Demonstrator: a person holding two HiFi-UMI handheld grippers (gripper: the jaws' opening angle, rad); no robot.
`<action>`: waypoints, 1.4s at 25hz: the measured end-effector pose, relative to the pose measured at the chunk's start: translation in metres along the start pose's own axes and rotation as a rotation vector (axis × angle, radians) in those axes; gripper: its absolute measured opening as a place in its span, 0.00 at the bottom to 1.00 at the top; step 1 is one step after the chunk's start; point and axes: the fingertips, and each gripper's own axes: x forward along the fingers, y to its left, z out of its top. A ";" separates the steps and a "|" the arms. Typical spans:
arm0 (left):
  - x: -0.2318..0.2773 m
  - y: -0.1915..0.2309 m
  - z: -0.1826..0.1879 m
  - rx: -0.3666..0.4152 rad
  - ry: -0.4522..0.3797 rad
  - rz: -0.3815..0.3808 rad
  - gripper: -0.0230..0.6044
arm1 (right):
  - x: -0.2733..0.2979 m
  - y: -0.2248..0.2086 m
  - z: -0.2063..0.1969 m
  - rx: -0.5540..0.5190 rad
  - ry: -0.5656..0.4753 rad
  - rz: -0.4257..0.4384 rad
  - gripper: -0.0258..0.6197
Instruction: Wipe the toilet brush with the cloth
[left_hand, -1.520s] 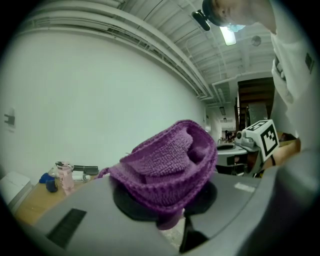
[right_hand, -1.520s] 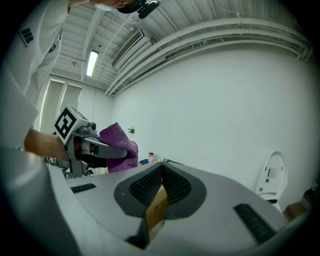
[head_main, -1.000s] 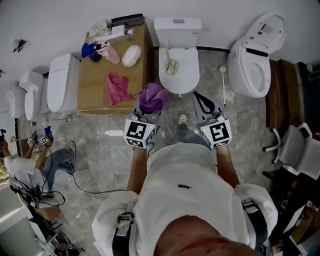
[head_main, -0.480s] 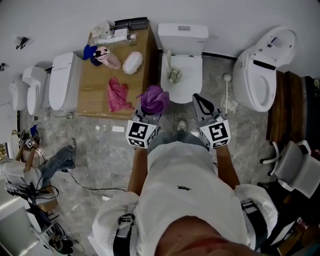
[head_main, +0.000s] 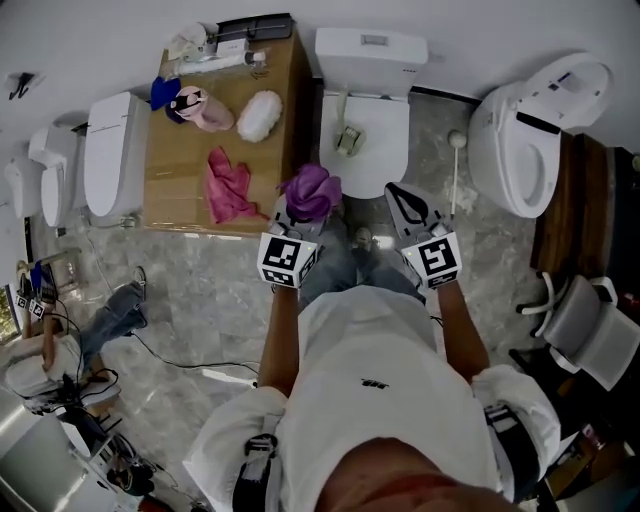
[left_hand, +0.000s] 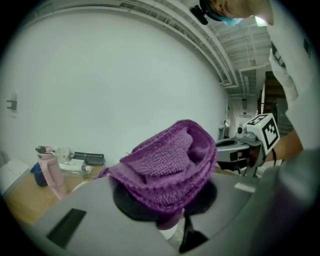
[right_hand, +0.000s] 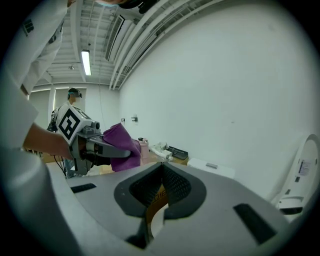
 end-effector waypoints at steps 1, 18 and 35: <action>0.006 0.005 -0.004 0.001 0.008 -0.008 0.18 | 0.008 -0.003 -0.003 -0.001 0.003 -0.001 0.04; 0.113 0.068 -0.080 -0.042 0.102 -0.051 0.18 | 0.099 -0.053 -0.090 0.049 0.104 -0.057 0.04; 0.176 0.098 -0.186 -0.045 0.134 -0.075 0.18 | 0.171 -0.078 -0.211 0.044 0.151 -0.073 0.04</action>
